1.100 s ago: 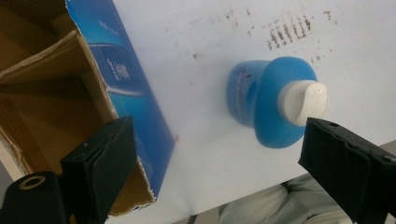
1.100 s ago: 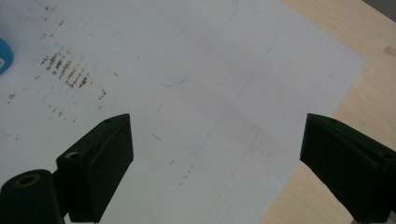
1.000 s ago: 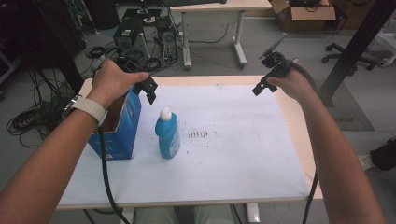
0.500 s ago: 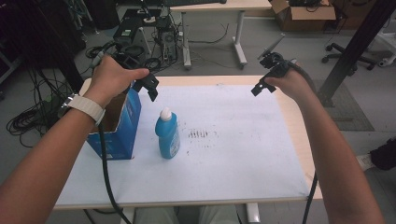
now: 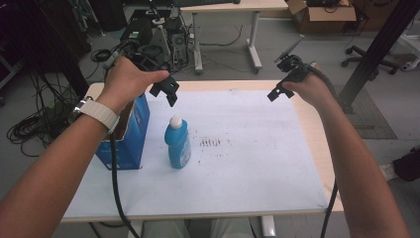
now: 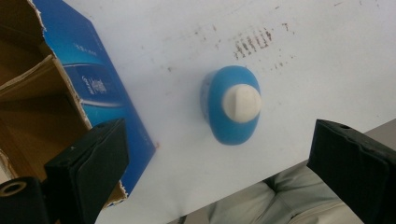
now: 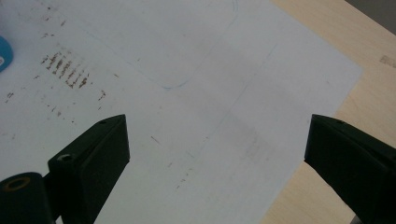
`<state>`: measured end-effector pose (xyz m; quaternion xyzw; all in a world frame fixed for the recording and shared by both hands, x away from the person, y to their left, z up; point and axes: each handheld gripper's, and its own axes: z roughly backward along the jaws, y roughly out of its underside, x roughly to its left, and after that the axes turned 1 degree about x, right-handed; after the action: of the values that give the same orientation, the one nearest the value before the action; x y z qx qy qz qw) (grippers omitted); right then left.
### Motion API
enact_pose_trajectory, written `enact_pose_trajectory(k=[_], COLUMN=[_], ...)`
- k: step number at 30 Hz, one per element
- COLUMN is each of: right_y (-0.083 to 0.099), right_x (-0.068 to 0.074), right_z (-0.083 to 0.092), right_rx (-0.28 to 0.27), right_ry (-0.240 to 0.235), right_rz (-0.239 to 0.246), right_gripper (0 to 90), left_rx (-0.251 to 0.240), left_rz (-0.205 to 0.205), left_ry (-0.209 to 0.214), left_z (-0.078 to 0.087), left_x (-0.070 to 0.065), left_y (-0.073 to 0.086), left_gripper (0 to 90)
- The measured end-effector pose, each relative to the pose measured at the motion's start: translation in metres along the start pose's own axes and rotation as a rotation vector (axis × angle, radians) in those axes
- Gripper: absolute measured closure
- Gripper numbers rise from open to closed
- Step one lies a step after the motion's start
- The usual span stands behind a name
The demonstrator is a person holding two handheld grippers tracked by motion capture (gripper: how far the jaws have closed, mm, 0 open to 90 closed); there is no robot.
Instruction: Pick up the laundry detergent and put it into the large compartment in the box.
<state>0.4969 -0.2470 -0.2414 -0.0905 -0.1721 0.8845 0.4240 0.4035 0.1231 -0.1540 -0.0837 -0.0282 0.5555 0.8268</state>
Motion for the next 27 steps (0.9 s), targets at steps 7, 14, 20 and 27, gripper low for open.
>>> enact_pose_trajectory(k=[7, 14, 20, 27], right_y=[-0.002, -0.002, -0.002, -0.001], right_x=[0.003, 0.004, 0.004, 0.004], right_z=[-0.002, -0.003, -0.003, -0.003], right_rx=[0.003, 0.009, 0.008, 0.017], right_ry=[-0.006, -0.009, -0.013, -0.012], right_rz=[0.014, 0.027, 0.031, 0.036], right_gripper=[6.6, 6.6, 6.6, 6.6], left_rx=[0.009, 0.026, 0.050, 0.046], left_rz=[0.001, 0.000, -0.004, 0.021], left_ry=[0.002, 0.025, 0.023, 0.021], left_z=[-0.006, -0.016, -0.025, -0.035], left_x=[-0.009, -0.014, -0.019, -0.023], left_y=[0.001, 0.004, 0.004, 0.004], left_gripper=[7.1, 8.4, 8.4, 6.8])
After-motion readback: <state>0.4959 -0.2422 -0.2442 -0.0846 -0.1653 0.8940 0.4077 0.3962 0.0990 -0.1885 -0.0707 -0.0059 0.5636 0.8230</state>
